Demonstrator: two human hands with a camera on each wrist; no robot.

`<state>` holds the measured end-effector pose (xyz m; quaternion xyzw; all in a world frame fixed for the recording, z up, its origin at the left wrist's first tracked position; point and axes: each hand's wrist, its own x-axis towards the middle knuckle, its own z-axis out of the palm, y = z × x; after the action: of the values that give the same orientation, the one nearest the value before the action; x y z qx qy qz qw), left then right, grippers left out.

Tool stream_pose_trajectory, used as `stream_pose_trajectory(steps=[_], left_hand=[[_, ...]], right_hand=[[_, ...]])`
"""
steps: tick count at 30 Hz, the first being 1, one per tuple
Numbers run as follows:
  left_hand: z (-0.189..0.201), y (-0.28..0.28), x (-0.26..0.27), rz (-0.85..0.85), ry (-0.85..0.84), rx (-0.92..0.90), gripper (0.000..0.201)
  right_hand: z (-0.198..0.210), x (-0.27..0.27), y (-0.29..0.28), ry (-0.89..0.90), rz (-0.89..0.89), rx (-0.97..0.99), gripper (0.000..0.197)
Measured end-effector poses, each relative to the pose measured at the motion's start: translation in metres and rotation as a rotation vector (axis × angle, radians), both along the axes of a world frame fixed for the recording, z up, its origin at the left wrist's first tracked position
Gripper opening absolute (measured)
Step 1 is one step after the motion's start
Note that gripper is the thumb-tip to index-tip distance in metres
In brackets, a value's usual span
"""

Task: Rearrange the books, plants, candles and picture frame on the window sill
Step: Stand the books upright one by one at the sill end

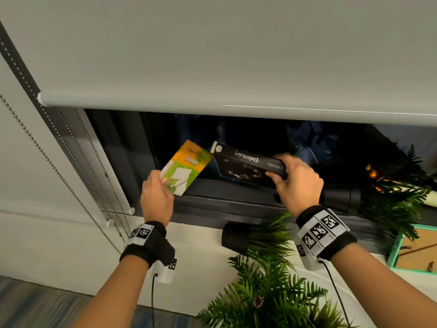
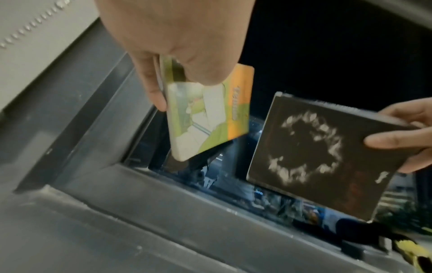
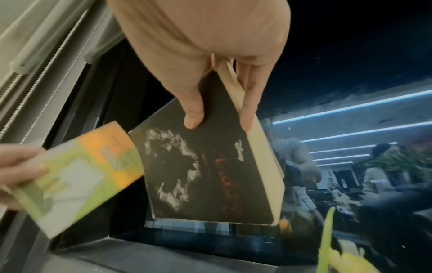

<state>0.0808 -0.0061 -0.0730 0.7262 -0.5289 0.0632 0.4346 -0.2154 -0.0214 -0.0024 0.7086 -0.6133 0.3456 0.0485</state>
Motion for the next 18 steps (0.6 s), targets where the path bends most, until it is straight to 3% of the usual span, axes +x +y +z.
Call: stream_pose_trajectory(steps=[4,8,13,18], left_hand=[[0.005,0.009,-0.001,0.009,0.226,-0.134,0.018],[0.015,0.015,-0.016,-0.027,0.279,-0.203,0.015],[0.015,0.009,-0.034,-0.237,0.215,-0.088,0.005],[-0.002,0.003,-0.061,-0.481,0.219,0.091,0.006]], right_hand=[[-0.008,0.011,-0.003,0.097,0.079,-0.002,0.035],[-0.010,0.025,-0.008,0.200,0.102,-0.024,0.034],[0.010,0.050,-0.023,0.355,0.210,-0.159,0.040],[0.009,0.075,-0.034,0.540,0.385,-0.258,0.025]])
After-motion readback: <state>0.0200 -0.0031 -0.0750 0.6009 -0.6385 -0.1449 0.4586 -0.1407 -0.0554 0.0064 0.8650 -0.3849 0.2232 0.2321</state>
